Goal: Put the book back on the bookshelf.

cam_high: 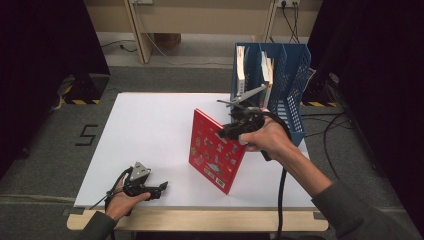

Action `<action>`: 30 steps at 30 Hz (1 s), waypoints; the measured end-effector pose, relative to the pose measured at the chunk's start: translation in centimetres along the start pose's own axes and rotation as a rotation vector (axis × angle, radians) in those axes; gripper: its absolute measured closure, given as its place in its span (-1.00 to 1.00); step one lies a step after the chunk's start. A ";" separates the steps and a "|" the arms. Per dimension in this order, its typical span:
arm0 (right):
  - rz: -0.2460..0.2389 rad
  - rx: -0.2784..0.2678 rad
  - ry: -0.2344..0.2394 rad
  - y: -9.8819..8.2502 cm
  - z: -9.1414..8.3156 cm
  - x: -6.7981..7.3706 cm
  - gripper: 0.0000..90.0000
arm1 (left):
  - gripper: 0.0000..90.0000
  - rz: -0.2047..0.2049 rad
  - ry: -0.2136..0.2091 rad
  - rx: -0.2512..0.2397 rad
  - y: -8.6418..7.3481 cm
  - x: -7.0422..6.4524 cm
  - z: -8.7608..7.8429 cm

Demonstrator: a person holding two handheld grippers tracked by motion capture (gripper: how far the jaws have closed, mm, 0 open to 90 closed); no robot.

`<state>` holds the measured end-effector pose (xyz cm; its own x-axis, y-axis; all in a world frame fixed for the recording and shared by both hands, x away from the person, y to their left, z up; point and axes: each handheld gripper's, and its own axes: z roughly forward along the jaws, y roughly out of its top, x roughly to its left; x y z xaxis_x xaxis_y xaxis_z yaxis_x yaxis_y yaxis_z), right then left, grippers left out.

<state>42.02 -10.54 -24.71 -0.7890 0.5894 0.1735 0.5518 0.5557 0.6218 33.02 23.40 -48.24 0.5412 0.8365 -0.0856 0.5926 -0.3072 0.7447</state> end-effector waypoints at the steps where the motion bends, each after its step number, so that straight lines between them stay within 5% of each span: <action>1: 0.012 -0.006 0.005 -0.3 -0.4 -0.2 0.76 | -0.67 -0.011 -0.007 0.000 0.0 0.0 0.0; 6: 0.056 -0.033 0.013 -2.3 -2.2 -1.2 0.77 | -0.67 -0.006 -0.004 -0.002 0.0 0.1 0.0; 17: 0.183 -0.077 -0.048 -7.0 -6.1 -4.5 0.76 | -0.67 0.007 0.006 0.007 0.0 0.2 0.1; 21: 0.230 -0.079 -0.041 -7.3 -6.3 -5.5 0.75 | -0.69 0.010 0.008 0.007 0.0 0.2 0.1; 30: 0.227 0.014 -0.030 -6.4 -5.4 -5.3 0.72 | -0.70 0.010 0.007 0.004 -0.1 0.2 0.2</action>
<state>41.19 -20.37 -25.55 -0.6362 0.7169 0.2851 0.7179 0.4148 0.5590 33.17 23.48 -48.40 0.5429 0.8365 -0.0739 0.5896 -0.3170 0.7429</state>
